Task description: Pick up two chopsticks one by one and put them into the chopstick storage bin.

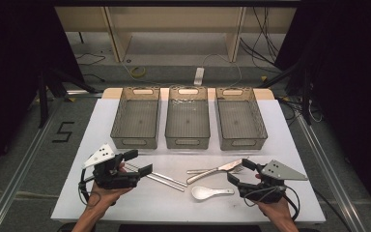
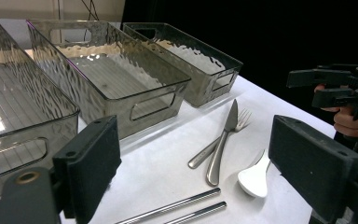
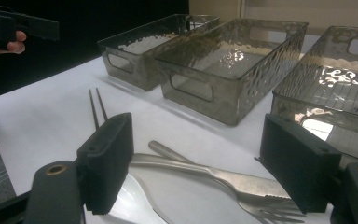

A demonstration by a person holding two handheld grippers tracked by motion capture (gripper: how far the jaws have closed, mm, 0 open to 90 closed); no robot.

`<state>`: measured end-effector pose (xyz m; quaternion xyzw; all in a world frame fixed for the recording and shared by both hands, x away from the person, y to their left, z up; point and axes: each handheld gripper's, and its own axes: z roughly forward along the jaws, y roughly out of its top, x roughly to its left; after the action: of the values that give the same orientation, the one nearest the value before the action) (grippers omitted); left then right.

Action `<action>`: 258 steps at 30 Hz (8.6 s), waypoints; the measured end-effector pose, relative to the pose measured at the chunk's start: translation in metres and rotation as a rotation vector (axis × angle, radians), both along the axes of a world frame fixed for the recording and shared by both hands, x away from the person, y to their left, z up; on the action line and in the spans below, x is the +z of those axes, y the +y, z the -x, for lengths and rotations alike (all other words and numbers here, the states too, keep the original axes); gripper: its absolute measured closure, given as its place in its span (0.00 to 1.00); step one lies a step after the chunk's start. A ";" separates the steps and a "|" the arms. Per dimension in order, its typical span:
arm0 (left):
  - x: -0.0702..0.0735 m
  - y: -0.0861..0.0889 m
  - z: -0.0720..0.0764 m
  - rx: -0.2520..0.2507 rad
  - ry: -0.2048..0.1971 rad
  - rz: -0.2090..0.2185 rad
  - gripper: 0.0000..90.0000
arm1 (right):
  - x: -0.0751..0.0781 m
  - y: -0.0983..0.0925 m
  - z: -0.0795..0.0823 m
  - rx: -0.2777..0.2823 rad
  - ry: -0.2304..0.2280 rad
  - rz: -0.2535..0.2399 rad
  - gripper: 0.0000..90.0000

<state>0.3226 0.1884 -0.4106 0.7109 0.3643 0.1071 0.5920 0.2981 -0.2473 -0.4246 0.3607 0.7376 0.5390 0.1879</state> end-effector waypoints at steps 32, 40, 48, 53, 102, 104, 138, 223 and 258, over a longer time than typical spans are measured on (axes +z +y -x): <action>-0.004 -0.040 -0.049 -0.258 0.265 -0.628 0.25 | -0.001 0.000 -0.002 0.013 0.018 0.020 0.30; -0.009 -0.058 -0.061 -0.364 0.288 -0.813 0.35 | -0.001 0.001 -0.002 0.021 0.019 0.024 0.31; -0.021 -0.057 -0.064 -0.402 0.304 -0.861 0.46 | -0.001 0.002 -0.001 0.030 0.014 0.040 0.31; -0.028 -0.056 -0.069 -0.413 0.309 -0.907 0.51 | -0.001 0.003 -0.001 0.035 0.015 0.040 0.31; -0.049 -0.065 -0.061 -0.571 0.299 -1.161 0.86 | -0.003 0.008 -0.002 0.100 0.058 0.062 0.32; -0.049 -0.066 -0.057 -0.584 0.289 -1.176 0.87 | -0.003 0.009 -0.002 0.104 0.058 0.061 0.32; -0.024 -0.060 -0.044 -0.630 0.241 -1.070 0.95 | -0.007 0.014 -0.003 0.158 0.095 0.108 0.33; 0.038 0.021 -0.205 0.253 0.220 -0.543 0.95 | -0.003 0.001 -0.004 0.052 0.038 0.006 0.33; 0.031 -0.013 -0.139 -0.075 0.204 -0.629 0.30 | -0.002 0.003 -0.002 0.065 0.033 0.014 0.33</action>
<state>0.4614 0.1755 -0.3799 0.8788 0.3443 0.1209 0.3075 0.3001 -0.2444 -0.4262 0.3440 0.7556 0.5337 0.1608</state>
